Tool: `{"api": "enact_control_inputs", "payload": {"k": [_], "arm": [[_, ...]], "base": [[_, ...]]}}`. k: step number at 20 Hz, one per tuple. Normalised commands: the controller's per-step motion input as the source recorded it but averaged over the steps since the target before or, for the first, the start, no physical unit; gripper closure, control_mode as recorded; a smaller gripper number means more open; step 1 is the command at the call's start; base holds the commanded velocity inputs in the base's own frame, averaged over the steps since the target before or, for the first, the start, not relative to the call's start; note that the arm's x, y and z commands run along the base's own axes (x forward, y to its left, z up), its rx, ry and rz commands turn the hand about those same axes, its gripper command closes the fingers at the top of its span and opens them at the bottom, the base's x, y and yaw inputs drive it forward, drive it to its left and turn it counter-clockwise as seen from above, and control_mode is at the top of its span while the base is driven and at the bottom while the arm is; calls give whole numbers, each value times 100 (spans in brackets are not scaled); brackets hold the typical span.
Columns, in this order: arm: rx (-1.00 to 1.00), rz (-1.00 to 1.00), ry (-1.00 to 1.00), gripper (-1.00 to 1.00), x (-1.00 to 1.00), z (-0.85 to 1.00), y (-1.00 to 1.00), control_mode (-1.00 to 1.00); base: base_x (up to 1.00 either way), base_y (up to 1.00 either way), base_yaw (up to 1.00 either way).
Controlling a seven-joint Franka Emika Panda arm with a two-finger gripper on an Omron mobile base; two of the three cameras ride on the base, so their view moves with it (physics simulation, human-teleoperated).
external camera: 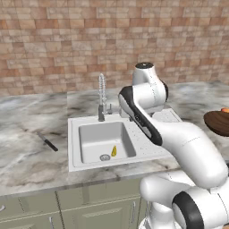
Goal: Pick the lemon wedge from the sink and place it in the bowl. Then pick the bowl and place it in the microwave. Then close the microwave door and press the start button.
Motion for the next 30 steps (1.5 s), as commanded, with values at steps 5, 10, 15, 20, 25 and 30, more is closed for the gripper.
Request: {"api": "enact_control_inputs", "payload": {"k": [5, 10, 15, 20, 25, 30], "arm": [[-6, -13, 17, -100, 0, -93, 84, -100], [-1, -9, 21, -100, 11, -98, 43, -100], [-18, -2, 16, -100, 44, -56, 31, -100], [-7, 0, 4, -100, 15, -25, -3, -100], [0, 0, 1, -100, 56, -29, -22, -100], [0, 0, 4, -100, 61, -68, -2, -100]], "base": [[0, 0, 0], [0, 0, 0], [0, 0, 0], [0, 0, 0], [0, 0, 0], [0, 0, 0]]}}
